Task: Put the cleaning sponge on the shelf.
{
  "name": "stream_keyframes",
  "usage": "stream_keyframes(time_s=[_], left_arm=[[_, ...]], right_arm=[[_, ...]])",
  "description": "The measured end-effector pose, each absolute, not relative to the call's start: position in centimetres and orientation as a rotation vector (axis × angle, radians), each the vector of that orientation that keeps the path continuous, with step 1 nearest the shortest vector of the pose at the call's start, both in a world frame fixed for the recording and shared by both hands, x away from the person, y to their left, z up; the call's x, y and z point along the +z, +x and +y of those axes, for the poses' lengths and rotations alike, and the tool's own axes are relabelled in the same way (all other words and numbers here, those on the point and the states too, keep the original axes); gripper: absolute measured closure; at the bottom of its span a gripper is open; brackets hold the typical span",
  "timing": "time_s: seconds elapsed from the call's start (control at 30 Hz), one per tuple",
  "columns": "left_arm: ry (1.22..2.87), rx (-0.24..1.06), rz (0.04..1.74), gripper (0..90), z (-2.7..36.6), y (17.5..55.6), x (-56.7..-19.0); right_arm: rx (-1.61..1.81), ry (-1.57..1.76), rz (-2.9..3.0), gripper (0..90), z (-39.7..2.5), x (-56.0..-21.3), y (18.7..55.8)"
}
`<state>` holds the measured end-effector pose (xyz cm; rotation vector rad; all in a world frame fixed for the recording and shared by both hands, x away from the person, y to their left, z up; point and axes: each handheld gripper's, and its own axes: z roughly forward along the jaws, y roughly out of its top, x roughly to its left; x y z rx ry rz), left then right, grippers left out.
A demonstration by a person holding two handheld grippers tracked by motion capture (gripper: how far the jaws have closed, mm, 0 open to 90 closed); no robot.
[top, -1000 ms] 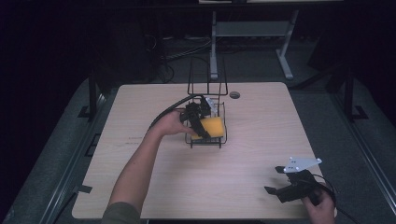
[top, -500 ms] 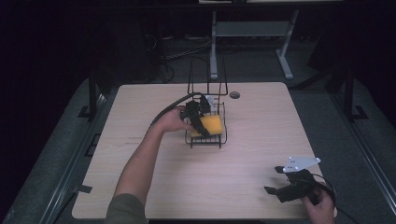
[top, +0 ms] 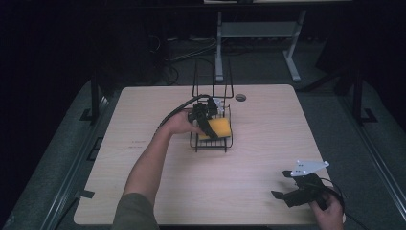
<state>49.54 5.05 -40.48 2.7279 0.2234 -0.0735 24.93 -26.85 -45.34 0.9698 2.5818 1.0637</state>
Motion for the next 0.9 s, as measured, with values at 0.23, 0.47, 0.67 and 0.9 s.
stream_keyframes(time_s=[0.23,0.47,0.67,0.9], left_arm=[[2.721,-0.087,0.236,21.5,5.26,49.73,-40.68],[2.724,-0.092,0.251,21.4,5.38,49.82,-40.84],[2.724,-0.087,0.250,21.4,5.23,49.86,-41.02],[2.727,-0.089,0.252,20.8,5.24,49.88,-41.06]], right_arm=[[1.057,0.973,2.585,13.7,-26.79,-45.39,24.97],[1.047,0.960,2.591,13.7,-26.72,-45.44,24.95],[1.047,0.972,2.600,13.7,-26.62,-45.46,24.96],[1.050,0.965,2.601,13.7,-26.47,-45.51,24.94]])
